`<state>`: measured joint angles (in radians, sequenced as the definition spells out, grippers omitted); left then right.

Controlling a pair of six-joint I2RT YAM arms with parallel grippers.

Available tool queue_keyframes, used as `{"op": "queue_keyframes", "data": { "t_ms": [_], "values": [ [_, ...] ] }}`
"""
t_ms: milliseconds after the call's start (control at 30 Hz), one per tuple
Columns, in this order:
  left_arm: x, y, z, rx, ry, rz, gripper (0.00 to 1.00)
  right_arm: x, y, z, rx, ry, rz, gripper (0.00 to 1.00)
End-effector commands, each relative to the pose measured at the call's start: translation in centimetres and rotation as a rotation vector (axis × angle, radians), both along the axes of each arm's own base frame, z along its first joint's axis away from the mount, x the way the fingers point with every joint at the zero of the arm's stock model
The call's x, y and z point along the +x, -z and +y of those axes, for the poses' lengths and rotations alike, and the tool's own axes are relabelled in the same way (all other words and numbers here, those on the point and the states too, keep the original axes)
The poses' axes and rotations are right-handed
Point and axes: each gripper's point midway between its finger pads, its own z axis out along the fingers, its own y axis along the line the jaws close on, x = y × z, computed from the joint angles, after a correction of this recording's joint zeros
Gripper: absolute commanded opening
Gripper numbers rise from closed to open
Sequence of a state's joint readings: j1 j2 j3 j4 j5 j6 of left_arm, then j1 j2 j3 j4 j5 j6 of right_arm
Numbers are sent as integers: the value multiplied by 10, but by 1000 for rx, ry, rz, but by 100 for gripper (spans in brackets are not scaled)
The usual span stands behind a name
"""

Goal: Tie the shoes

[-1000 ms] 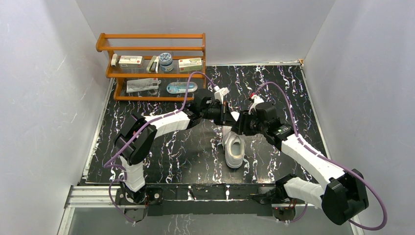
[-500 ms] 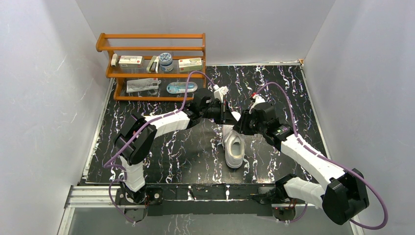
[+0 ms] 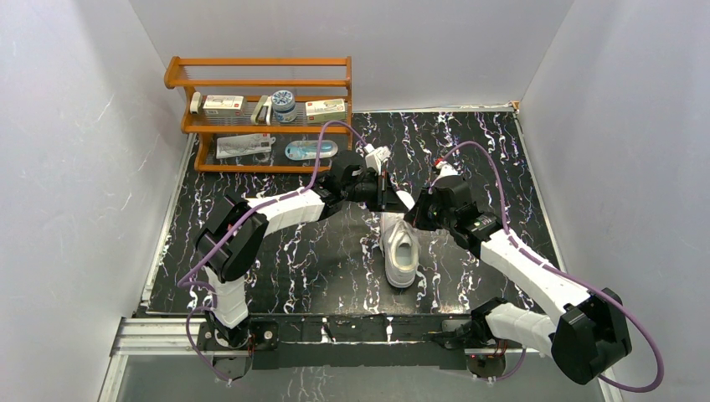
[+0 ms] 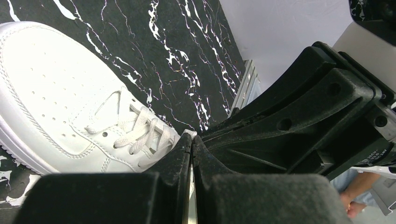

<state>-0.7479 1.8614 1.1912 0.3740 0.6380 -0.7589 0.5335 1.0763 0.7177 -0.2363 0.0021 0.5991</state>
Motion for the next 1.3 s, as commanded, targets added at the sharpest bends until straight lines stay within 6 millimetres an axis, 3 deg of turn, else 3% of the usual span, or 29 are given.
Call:
{"op": "queue_keyframes", "data": {
  "t_ms": [0, 100, 233, 267, 300, 433, 667, 900, 967, 1033, 1133, 1267],
  "values": [
    [-21, -18, 0, -25, 87, -6, 2, 22, -23, 0, 28, 44, -121, 0],
    [-20, -20, 8, 12, 70, -49, 24, 20, -23, 1, 28, 29, -121, 0],
    [-19, -24, 29, 81, 36, -88, 38, 16, -21, 2, 42, 20, -114, 0],
    [-20, -25, 35, 89, 30, -92, 48, 16, -22, 3, 45, 18, -116, 0],
    [-22, -23, 41, 101, 21, -92, 52, 15, -20, 2, 45, 19, -112, 0],
    [-33, -12, 54, 119, 27, -71, 55, 14, -21, 1, 51, 28, -111, 0],
    [-56, 5, 41, 101, 123, 16, 58, 14, -22, 2, 57, 28, -104, 0],
    [-67, 21, 26, 149, 194, 50, 46, 13, -19, 4, 68, 28, -88, 0],
    [-66, 23, 22, 152, 210, 55, 31, 13, -18, 4, 67, 32, -85, 0],
    [-76, 19, 30, 168, 230, 57, 1, 17, -18, -2, 38, 69, -76, 0],
    [-106, 12, 40, 190, 326, 113, 0, 20, -18, -4, 25, 101, -53, 0],
    [-130, 10, 41, 196, 380, 144, 0, 23, -18, -8, 9, 124, -51, 0]
  ]
}}
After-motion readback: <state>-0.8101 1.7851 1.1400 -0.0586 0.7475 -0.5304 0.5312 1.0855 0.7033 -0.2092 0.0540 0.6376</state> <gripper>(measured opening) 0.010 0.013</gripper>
